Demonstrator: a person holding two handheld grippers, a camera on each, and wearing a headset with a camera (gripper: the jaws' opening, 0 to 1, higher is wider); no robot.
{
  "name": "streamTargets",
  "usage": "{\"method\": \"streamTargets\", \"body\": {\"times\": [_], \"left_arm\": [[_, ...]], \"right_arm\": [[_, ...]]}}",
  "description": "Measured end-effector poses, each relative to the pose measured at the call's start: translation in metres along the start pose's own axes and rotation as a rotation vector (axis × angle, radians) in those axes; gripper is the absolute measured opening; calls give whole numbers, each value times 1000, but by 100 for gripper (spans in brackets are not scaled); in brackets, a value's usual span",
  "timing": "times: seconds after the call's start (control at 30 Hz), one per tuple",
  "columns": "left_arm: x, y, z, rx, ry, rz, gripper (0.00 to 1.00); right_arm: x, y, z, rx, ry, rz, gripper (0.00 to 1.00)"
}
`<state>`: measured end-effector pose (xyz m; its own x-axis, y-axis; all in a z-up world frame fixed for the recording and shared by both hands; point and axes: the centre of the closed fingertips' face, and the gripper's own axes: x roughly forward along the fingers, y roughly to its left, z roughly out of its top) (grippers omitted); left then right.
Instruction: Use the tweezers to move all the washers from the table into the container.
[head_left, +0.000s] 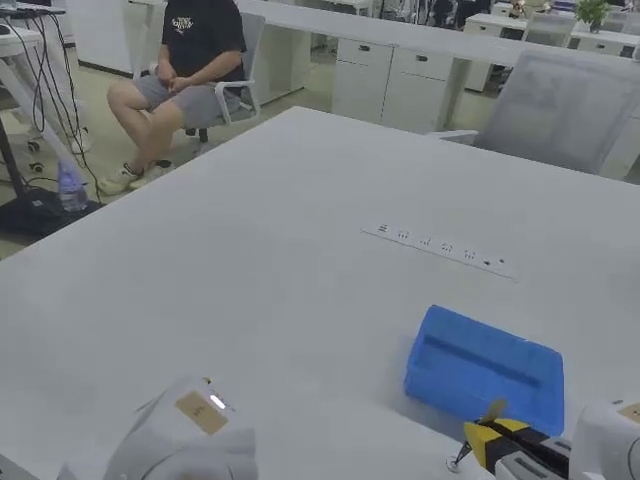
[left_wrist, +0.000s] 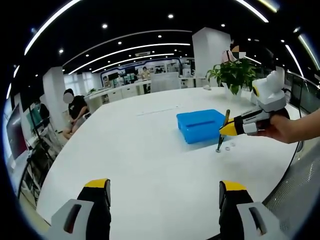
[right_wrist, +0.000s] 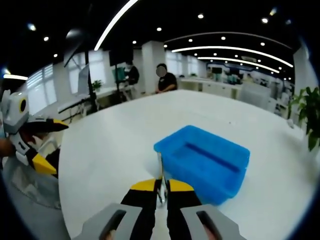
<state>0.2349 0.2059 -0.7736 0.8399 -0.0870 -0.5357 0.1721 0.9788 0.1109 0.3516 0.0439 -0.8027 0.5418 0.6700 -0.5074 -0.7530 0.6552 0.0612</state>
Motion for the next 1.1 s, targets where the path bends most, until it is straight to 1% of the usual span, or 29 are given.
{"method": "streamTargets", "body": {"times": [0.1, 0.23, 0.33, 0.4, 0.5, 0.53, 0.63, 0.73, 0.8, 0.93, 1.1], "left_arm": [[0, 0, -1, 2, 4, 1, 92], [0, 0, 0, 0, 0, -1, 92], [0, -1, 0, 5, 0, -2, 91], [0, 0, 0, 5, 2, -1, 91], [0, 1, 0, -1, -1, 1, 91], [0, 1, 0, -1, -1, 2, 91], [0, 1, 0, -1, -3, 4, 91], [0, 0, -1, 1, 5, 3, 92], [0, 1, 0, 2, 1, 4, 92], [-1, 1, 0, 0, 1, 6, 92], [-1, 1, -1, 2, 4, 5, 91]], "right_arm": [[-1, 0, -1, 10, -11, 1, 3], [1, -1, 1, -1, 5, 1, 2], [3, 0, 3, -18, 33, 6, 2], [3, 0, 4, -8, 57, 16, 3], [0, -1, 15, -9, 29, 11, 3], [-3, -1, 21, -5, 19, 13, 3], [-8, -6, 37, -3, -13, 14, 3], [-9, -6, 47, -9, -28, 38, 3], [-10, -7, 54, -29, -39, 36, 3], [-11, -12, 64, -45, -54, 36, 3], [-9, -23, 76, -39, -77, 23, 3]]}}
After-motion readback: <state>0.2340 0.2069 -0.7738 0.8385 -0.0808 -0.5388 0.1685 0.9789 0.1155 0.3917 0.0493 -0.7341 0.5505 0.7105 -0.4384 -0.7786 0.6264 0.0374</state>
